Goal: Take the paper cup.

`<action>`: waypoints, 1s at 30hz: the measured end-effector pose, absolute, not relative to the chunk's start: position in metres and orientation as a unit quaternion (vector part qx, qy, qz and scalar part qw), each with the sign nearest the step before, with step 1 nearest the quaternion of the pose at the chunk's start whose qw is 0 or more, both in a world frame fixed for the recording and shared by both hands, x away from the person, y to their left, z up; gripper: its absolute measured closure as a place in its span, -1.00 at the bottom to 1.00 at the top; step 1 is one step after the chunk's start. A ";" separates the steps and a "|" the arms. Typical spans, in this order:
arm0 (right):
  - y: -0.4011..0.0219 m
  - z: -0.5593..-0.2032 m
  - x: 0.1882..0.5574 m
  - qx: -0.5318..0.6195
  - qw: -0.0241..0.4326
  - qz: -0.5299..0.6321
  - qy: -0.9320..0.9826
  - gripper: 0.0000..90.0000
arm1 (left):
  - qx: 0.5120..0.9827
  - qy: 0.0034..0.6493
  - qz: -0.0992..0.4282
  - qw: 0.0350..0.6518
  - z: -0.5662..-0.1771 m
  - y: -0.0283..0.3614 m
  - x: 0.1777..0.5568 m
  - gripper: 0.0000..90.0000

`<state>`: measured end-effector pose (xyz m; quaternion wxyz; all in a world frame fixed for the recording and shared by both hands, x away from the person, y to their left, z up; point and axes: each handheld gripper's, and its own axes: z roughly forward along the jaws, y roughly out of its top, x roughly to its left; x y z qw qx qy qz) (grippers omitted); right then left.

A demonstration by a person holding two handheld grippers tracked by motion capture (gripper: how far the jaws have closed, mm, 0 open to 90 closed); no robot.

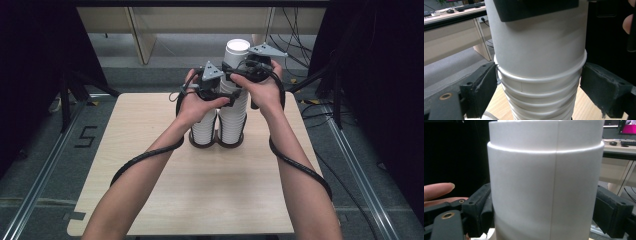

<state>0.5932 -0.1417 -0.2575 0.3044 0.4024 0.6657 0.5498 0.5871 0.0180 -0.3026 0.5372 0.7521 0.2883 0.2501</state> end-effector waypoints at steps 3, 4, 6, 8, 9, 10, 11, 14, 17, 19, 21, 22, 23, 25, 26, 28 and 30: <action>-0.142 -0.258 0.593 0.402 0.305 0.552 0.664 -0.63 | 0.753 0.288 0.251 0.537 -0.303 0.018 0.587 -0.69; -0.142 -0.259 0.593 0.402 0.305 0.554 0.663 -0.62 | 0.753 0.288 0.251 0.536 -0.303 0.018 0.587 -0.69; -0.142 -0.259 0.593 0.403 0.305 0.554 0.661 -0.62 | 0.753 0.288 0.251 0.536 -0.303 0.018 0.587 -0.69; -0.142 -0.259 0.592 0.401 0.307 0.556 0.660 -0.61 | 0.753 0.288 0.251 0.536 -0.303 0.018 0.587 -0.69; -0.142 -0.259 0.592 0.401 0.304 0.557 0.661 -0.61 | 0.753 0.288 0.251 0.536 -0.303 0.018 0.587 -0.69; -0.143 -0.259 0.592 0.399 0.307 0.557 0.661 -0.60 | 0.753 0.288 0.251 0.536 -0.303 0.018 0.587 -0.69; -0.143 -0.259 0.592 0.399 0.306 0.557 0.661 -0.60 | 0.753 0.287 0.251 0.536 -0.302 0.018 0.587 -0.69; -0.143 -0.259 0.592 0.396 0.307 0.558 0.661 -0.60 | 0.753 0.288 0.251 0.536 -0.303 0.018 0.587 -0.69; -0.143 -0.260 0.593 0.395 0.309 0.557 0.662 -0.62 | 0.753 0.288 0.252 0.535 -0.303 0.017 0.587 -0.68; -0.143 -0.259 0.593 0.396 0.309 0.556 0.662 -0.63 | 0.754 0.288 0.252 0.535 -0.303 0.017 0.587 -0.68; -0.143 -0.260 0.594 0.396 0.309 0.556 0.662 -0.64 | 0.753 0.287 0.252 0.535 -0.303 0.017 0.587 -0.68; -0.143 -0.260 0.595 0.393 0.310 0.557 0.663 -0.64 | 0.753 0.287 0.252 0.535 -0.303 0.017 0.587 -0.68; -0.143 -0.260 0.595 0.393 0.310 0.557 0.663 -0.64 | 0.753 0.287 0.252 0.535 -0.303 0.017 0.587 -0.69; -0.142 -0.261 0.596 0.392 0.312 0.558 0.662 -0.65 | 0.753 0.288 0.252 0.535 -0.303 0.017 0.587 -0.68; -0.142 -0.262 0.597 0.396 0.305 0.561 0.659 -0.64 | 0.753 0.287 0.252 0.535 -0.303 0.017 0.587 -0.68; -0.142 -0.262 0.597 0.394 0.306 0.564 0.658 -0.62 | 0.754 0.287 0.252 0.535 -0.303 0.017 0.587 -0.68; -0.142 -0.262 0.597 0.395 0.308 0.563 0.657 -0.60 | 0.754 0.286 0.252 0.535 -0.303 0.017 0.587 -0.68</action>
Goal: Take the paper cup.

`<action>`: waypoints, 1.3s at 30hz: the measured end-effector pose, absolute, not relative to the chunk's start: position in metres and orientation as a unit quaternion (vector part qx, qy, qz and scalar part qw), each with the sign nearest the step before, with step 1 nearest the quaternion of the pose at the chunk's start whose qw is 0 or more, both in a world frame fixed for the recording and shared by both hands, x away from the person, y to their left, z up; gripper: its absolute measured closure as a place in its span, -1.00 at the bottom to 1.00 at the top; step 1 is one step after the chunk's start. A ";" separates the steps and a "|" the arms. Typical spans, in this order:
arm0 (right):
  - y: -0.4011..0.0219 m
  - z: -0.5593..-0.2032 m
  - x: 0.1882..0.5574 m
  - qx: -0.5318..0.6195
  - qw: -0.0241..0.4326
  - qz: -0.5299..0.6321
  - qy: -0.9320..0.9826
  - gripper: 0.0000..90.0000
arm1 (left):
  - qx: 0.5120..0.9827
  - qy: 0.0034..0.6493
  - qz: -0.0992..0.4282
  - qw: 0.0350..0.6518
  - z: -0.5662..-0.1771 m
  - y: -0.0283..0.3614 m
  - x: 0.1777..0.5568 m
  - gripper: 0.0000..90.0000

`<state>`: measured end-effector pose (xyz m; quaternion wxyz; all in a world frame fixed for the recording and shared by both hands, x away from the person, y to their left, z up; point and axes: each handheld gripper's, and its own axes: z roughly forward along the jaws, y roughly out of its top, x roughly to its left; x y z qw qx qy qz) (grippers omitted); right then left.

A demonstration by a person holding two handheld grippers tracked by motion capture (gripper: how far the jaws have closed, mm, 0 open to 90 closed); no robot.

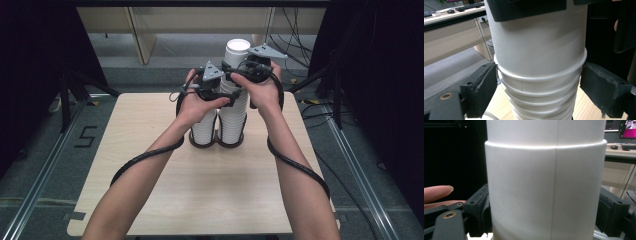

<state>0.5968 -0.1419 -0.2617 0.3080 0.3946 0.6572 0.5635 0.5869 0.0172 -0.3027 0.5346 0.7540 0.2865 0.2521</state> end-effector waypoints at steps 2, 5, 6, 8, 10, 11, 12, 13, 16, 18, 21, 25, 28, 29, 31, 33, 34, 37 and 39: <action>-0.142 -0.261 0.596 0.396 0.309 0.562 0.657 -0.60 | 0.754 0.286 0.252 0.534 -0.303 0.017 0.587 -0.68; -0.142 -0.262 0.596 0.395 0.311 0.565 0.654 -0.59 | 0.755 0.287 0.252 0.534 -0.303 0.017 0.587 -0.68; -0.141 -0.262 0.595 0.398 0.309 0.566 0.652 -0.59 | 0.755 0.287 0.252 0.534 -0.303 0.017 0.587 -0.68; -0.142 -0.263 0.596 0.392 0.314 0.567 0.653 -0.59 | 0.755 0.286 0.252 0.533 -0.303 0.017 0.587 -0.68; -0.142 -0.263 0.596 0.392 0.312 0.567 0.653 -0.59 | 0.756 0.286 0.252 0.532 -0.303 0.017 0.587 -0.68; -0.142 -0.262 0.596 0.394 0.309 0.569 0.653 -0.59 | 0.756 0.286 0.252 0.532 -0.302 0.017 0.587 -0.68; -0.142 -0.262 0.596 0.394 0.309 0.569 0.653 -0.59 | 0.756 0.286 0.252 0.531 -0.302 0.017 0.587 -0.68; -0.142 -0.262 0.596 0.395 0.308 0.568 0.653 -0.59 | 0.757 0.286 0.252 0.530 -0.302 0.017 0.587 -0.68; -0.142 -0.263 0.596 0.393 0.311 0.567 0.654 -0.59 | 0.759 0.288 0.250 0.527 -0.302 0.017 0.587 -0.69; -0.142 -0.263 0.596 0.392 0.310 0.568 0.654 -0.59 | 0.760 0.290 0.247 0.527 -0.302 0.017 0.588 -0.69; -0.142 -0.263 0.596 0.392 0.312 0.568 0.653 -0.58 | 0.762 0.292 0.243 0.525 -0.301 0.017 0.588 -0.69; -0.142 -0.263 0.596 0.393 0.307 0.570 0.653 -0.58 | 0.764 0.291 0.244 0.521 -0.301 0.016 0.588 -0.70; -0.143 -0.263 0.596 0.393 0.307 0.570 0.653 -0.58 | 0.766 0.292 0.242 0.519 -0.300 0.016 0.589 -0.70; -0.143 -0.263 0.596 0.393 0.307 0.570 0.653 -0.58 | 0.766 0.293 0.241 0.519 -0.300 0.016 0.589 -0.70; -0.143 -0.263 0.596 0.393 0.308 0.571 0.652 -0.58 | 0.766 0.293 0.241 0.519 -0.300 0.016 0.589 -0.70; -0.143 -0.263 0.596 0.392 0.309 0.573 0.650 -0.58 | 0.766 0.293 0.241 0.520 -0.300 0.016 0.589 -0.70; -0.143 -0.263 0.596 0.390 0.311 0.573 0.650 -0.58 | 0.766 0.293 0.241 0.519 -0.300 0.016 0.589 -0.70; -0.143 -0.262 0.596 0.392 0.306 0.579 0.646 -0.57 | 0.769 0.287 0.240 0.518 -0.300 0.015 0.588 -0.65; -0.146 -0.254 0.595 0.390 0.308 0.592 0.634 -0.57 | 0.766 0.287 0.242 0.522 -0.301 0.014 0.588 -0.66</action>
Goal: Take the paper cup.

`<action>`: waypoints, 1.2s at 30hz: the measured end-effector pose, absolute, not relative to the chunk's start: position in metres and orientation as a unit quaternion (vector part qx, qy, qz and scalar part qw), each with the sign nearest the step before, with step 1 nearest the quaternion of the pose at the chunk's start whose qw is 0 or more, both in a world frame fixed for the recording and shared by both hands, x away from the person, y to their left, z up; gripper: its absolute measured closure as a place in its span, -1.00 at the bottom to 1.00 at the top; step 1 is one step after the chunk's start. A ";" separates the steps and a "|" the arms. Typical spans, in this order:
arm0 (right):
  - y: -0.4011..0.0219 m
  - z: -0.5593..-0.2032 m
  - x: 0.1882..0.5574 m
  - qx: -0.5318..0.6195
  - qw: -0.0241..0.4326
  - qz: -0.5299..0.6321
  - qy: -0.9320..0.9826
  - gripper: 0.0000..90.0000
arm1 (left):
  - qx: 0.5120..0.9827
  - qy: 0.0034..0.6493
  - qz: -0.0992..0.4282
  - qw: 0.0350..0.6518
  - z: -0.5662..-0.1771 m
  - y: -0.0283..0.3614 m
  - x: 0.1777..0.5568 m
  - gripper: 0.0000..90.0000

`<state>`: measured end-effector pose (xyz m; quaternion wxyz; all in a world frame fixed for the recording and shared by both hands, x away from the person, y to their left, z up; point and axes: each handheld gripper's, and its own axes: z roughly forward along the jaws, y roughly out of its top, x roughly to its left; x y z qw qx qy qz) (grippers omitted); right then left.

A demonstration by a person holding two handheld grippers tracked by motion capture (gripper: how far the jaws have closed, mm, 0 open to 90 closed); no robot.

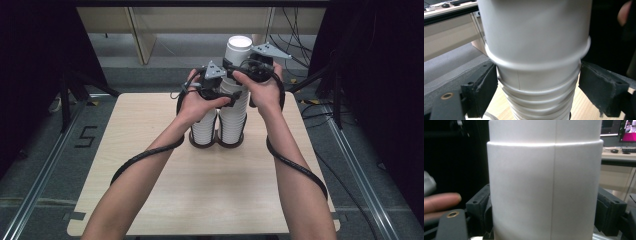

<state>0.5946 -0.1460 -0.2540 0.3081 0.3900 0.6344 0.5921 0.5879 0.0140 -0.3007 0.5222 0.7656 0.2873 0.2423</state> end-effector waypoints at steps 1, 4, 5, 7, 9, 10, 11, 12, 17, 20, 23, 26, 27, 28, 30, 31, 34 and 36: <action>-0.146 -0.251 0.593 0.393 0.305 0.593 0.633 -0.57 | 0.764 0.287 0.245 0.524 -0.301 0.013 0.588 -0.67; -0.148 -0.247 0.593 0.389 0.303 0.591 0.638 -0.56 | 0.765 0.287 0.243 0.523 -0.301 0.013 0.588 -0.67; -0.148 -0.247 0.593 0.391 0.301 0.592 0.637 -0.56 | 0.765 0.287 0.244 0.523 -0.301 0.013 0.587 -0.67; -0.148 -0.246 0.591 0.388 0.306 0.595 0.634 -0.56 | 0.765 0.286 0.246 0.522 -0.301 0.013 0.587 -0.67; -0.147 -0.246 0.591 0.390 0.305 0.598 0.630 -0.56 | 0.766 0.287 0.246 0.519 -0.301 0.013 0.587 -0.67; -0.148 -0.246 0.591 0.390 0.307 0.599 0.629 -0.56 | 0.766 0.287 0.247 0.519 -0.301 0.013 0.587 -0.67; -0.148 -0.244 0.590 0.388 0.307 0.603 0.626 -0.56 | 0.767 0.286 0.247 0.519 -0.301 0.013 0.587 -0.67; -0.148 -0.244 0.590 0.388 0.307 0.603 0.626 -0.56 | 0.767 0.286 0.247 0.519 -0.301 0.013 0.587 -0.67; -0.149 -0.236 0.588 0.386 0.313 0.611 0.617 -0.55 | 0.766 0.287 0.247 0.520 -0.301 0.013 0.587 -0.66; -0.150 -0.230 0.586 0.381 0.316 0.619 0.609 -0.55 | 0.766 0.287 0.248 0.520 -0.301 0.014 0.587 -0.66; -0.151 -0.224 0.583 0.382 0.319 0.627 0.599 -0.55 | 0.766 0.287 0.249 0.518 -0.301 0.014 0.587 -0.65; -0.152 -0.217 0.580 0.375 0.326 0.637 0.590 -0.55 | 0.766 0.287 0.250 0.518 -0.301 0.014 0.587 -0.64; -0.153 -0.215 0.579 0.375 0.326 0.637 0.589 -0.55 | 0.767 0.286 0.250 0.517 -0.301 0.015 0.587 -0.64; -0.153 -0.212 0.578 0.370 0.331 0.641 0.585 -0.55 | 0.767 0.286 0.250 0.517 -0.301 0.015 0.587 -0.64; -0.153 -0.211 0.577 0.370 0.329 0.644 0.583 -0.55 | 0.767 0.286 0.251 0.517 -0.301 0.015 0.587 -0.64; -0.154 -0.210 0.577 0.366 0.332 0.645 0.583 -0.55 | 0.767 0.286 0.251 0.517 -0.301 0.015 0.587 -0.64; -0.155 -0.208 0.576 0.368 0.326 0.649 0.580 -0.55 | 0.767 0.286 0.251 0.517 -0.301 0.015 0.587 -0.64; -0.157 -0.207 0.575 0.365 0.331 0.653 0.575 -0.55 | 0.767 0.286 0.251 0.516 -0.301 0.015 0.587 -0.64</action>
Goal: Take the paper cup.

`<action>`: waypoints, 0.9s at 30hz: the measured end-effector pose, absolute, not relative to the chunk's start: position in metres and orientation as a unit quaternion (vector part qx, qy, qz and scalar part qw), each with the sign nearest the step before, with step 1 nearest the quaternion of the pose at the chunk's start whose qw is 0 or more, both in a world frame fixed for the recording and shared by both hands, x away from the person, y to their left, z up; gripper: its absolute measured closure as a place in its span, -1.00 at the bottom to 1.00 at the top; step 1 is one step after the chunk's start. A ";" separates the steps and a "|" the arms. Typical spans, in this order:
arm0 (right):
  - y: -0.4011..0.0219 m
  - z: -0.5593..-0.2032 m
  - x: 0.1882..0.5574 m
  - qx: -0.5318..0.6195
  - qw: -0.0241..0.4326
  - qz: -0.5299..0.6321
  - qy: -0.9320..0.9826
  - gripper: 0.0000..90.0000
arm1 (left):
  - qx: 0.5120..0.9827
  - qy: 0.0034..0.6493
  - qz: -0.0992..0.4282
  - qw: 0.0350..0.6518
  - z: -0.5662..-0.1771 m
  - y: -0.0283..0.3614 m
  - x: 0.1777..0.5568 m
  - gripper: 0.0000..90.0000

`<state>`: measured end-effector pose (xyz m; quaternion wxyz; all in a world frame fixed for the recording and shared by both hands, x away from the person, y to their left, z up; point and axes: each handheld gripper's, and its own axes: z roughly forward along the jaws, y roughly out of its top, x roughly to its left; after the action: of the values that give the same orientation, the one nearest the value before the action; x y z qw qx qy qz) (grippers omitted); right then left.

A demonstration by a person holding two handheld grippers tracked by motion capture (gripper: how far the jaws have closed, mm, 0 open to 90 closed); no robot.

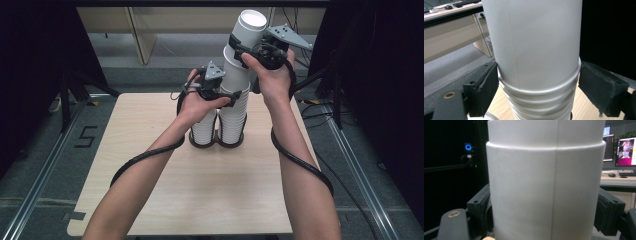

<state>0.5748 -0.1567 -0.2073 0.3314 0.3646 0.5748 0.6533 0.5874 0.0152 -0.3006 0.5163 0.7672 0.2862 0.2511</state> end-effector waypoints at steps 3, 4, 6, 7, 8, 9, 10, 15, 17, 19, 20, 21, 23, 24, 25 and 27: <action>-0.158 -0.205 0.572 0.360 0.334 0.659 0.570 -0.55 | 0.767 0.286 0.251 0.516 -0.301 0.015 0.588 -0.64; -0.159 -0.203 0.571 0.358 0.337 0.659 0.569 -0.55 | 0.767 0.286 0.251 0.516 -0.301 0.015 0.588 -0.64; -0.160 -0.202 0.569 0.355 0.340 0.663 0.564 -0.55 | 0.767 0.286 0.251 0.516 -0.301 0.015 0.588 -0.64; -0.161 -0.201 0.567 0.351 0.343 0.667 0.560 -0.55 | 0.768 0.286 0.251 0.516 -0.301 0.015 0.588 -0.63; -0.162 -0.200 0.564 0.348 0.346 0.668 0.560 -0.55 | 0.768 0.286 0.250 0.516 -0.301 0.015 0.587 -0.63; -0.162 -0.200 0.564 0.348 0.346 0.668 0.560 -0.55 | 0.768 0.286 0.250 0.516 -0.301 0.015 0.587 -0.63; -0.163 -0.200 0.564 0.342 0.351 0.672 0.555 -0.55 | 0.767 0.286 0.250 0.517 -0.301 0.016 0.587 -0.63; -0.169 -0.202 0.557 0.339 0.351 0.680 0.548 -0.55 | 0.765 0.287 0.249 0.520 -0.301 0.015 0.587 -0.62; -0.170 -0.203 0.554 0.338 0.353 0.682 0.544 -0.55 | 0.769 0.284 0.249 0.516 -0.301 0.016 0.587 -0.62; -0.171 -0.204 0.552 0.332 0.358 0.683 0.543 -0.55 | 0.768 0.284 0.249 0.517 -0.301 0.016 0.587 -0.62; -0.172 -0.205 0.550 0.333 0.357 0.681 0.545 -0.55 | 0.768 0.284 0.249 0.517 -0.301 0.016 0.586 -0.62; -0.173 -0.206 0.550 0.330 0.360 0.683 0.543 -0.55 | 0.768 0.284 0.250 0.517 -0.301 0.016 0.586 -0.62; -0.176 -0.208 0.547 0.330 0.357 0.688 0.539 -0.55 | 0.768 0.284 0.250 0.516 -0.301 0.016 0.586 -0.62; -0.177 -0.209 0.546 0.330 0.356 0.687 0.541 -0.55 | 0.768 0.284 0.249 0.516 -0.301 0.016 0.587 -0.62; -0.178 -0.210 0.544 0.333 0.354 0.687 0.540 -0.55 | 0.769 0.283 0.249 0.516 -0.301 0.016 0.587 -0.62; -0.179 -0.212 0.541 0.334 0.355 0.687 0.539 -0.55 | 0.768 0.282 0.246 0.519 -0.301 0.017 0.587 -0.61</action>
<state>0.5408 -0.1794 -0.2116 0.3549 0.3340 0.5388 0.6872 0.5867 0.0169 -0.3009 0.5192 0.7682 0.2821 0.2464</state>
